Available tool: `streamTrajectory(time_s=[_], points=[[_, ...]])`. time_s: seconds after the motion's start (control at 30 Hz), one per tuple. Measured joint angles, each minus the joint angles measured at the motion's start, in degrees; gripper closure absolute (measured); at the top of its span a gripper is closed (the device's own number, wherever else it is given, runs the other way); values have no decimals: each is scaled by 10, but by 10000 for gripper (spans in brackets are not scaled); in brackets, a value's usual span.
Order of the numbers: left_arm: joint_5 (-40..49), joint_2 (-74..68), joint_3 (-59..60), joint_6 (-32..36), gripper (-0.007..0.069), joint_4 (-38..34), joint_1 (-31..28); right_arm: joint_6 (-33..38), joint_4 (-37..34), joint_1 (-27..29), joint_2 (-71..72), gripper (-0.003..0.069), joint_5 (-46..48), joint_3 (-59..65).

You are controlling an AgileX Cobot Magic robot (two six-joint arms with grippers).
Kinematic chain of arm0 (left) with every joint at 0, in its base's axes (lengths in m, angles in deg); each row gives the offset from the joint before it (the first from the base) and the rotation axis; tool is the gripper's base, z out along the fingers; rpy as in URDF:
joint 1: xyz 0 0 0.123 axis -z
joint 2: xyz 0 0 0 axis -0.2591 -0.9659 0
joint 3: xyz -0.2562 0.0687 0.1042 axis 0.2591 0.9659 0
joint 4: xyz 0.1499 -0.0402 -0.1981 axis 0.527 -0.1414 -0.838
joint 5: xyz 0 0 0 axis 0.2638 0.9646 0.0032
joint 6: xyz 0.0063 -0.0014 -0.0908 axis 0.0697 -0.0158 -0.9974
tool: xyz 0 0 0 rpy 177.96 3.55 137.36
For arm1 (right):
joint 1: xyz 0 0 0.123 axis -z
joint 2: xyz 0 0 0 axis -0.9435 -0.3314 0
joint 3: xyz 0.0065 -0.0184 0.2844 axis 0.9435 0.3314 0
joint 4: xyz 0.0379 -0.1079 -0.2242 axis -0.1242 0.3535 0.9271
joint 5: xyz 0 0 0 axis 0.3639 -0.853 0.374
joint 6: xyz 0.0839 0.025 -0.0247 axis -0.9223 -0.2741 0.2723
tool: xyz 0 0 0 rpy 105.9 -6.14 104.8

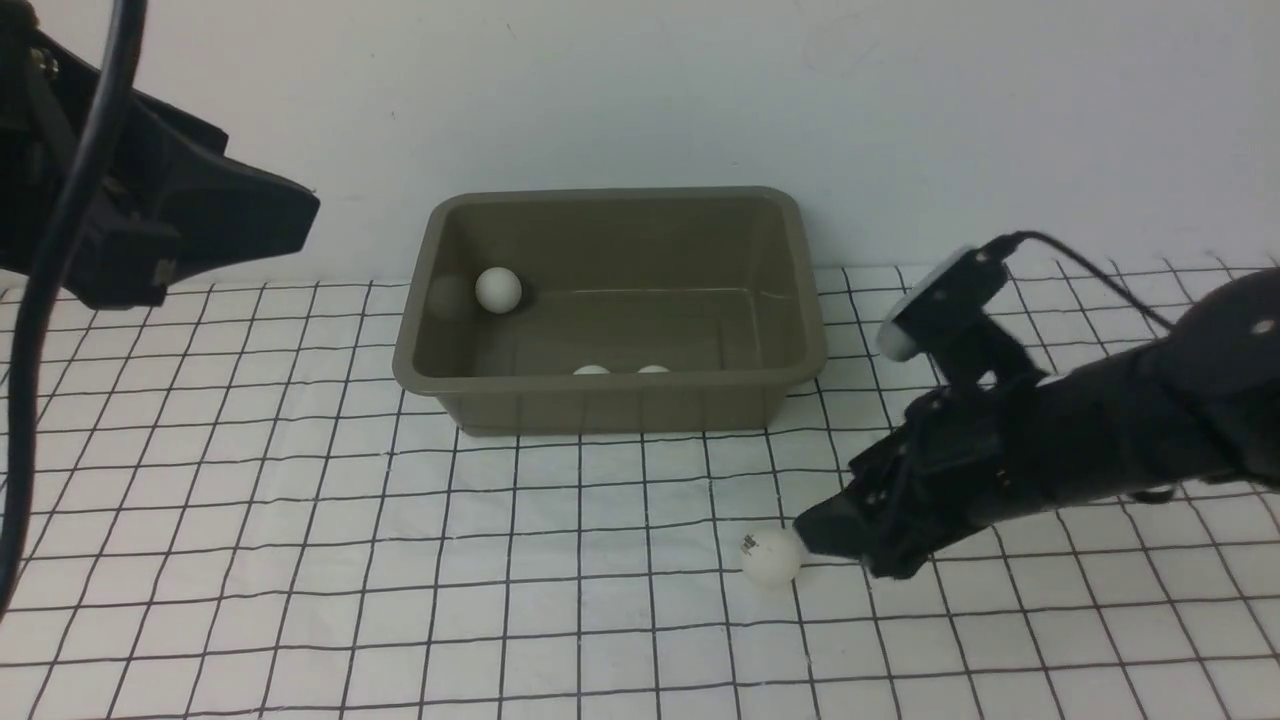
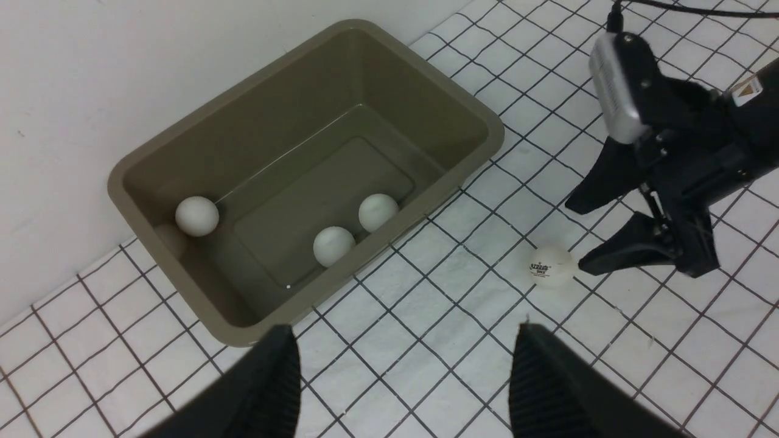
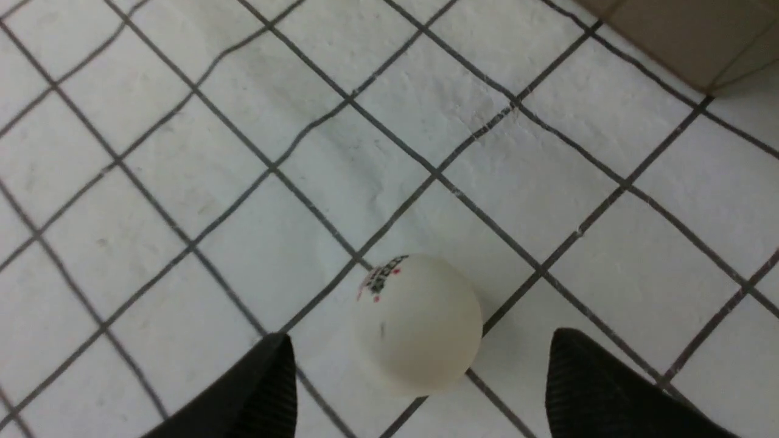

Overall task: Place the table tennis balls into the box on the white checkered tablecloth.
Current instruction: 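Reach for and grasp a ping pong ball on the table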

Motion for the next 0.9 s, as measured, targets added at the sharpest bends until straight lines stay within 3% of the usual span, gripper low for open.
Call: streamTrajectory(time_s=[0.57,0.9], points=[[0,0,0,-2,209,0,0,-2,-9,-3,-77,155,-9,-34],[0,0,0,-2,209,0,0,38,-69,-3,-86,188,19,-42]])
